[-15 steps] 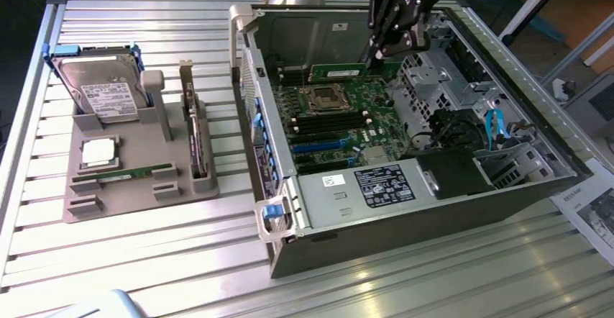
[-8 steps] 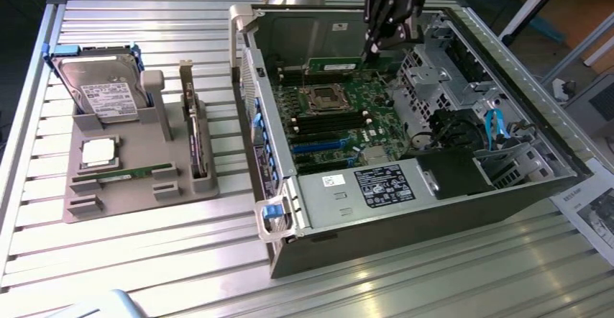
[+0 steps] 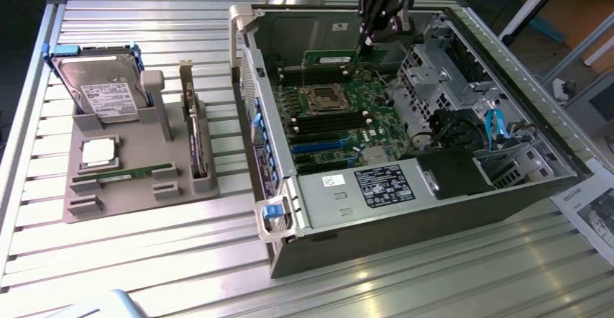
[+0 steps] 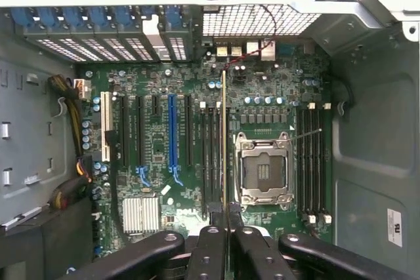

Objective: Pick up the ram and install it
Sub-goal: 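Insert the ram into the slot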

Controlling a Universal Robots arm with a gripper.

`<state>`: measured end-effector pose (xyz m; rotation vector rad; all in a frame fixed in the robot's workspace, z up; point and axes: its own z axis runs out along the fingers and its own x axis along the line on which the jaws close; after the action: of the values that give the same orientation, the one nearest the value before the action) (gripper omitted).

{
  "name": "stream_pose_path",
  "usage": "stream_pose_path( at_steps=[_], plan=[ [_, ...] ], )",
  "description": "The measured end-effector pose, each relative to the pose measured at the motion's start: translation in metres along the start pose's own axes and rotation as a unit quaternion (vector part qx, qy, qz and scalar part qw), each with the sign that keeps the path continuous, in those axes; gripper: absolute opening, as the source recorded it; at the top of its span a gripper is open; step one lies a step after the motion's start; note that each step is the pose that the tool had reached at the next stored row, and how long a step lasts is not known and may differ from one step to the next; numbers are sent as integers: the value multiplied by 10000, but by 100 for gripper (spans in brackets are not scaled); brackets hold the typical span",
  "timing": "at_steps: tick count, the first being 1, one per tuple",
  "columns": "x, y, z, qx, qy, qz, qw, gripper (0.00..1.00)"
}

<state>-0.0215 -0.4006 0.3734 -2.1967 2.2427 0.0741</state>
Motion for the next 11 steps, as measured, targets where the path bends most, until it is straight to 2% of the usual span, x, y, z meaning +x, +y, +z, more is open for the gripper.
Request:
stream_pose_path(
  at_steps=[6,11],
  plan=[
    [-74,1,22,0,1,0,10000,12],
    [-80,1,23,0,1,0,10000,12]
  ],
)
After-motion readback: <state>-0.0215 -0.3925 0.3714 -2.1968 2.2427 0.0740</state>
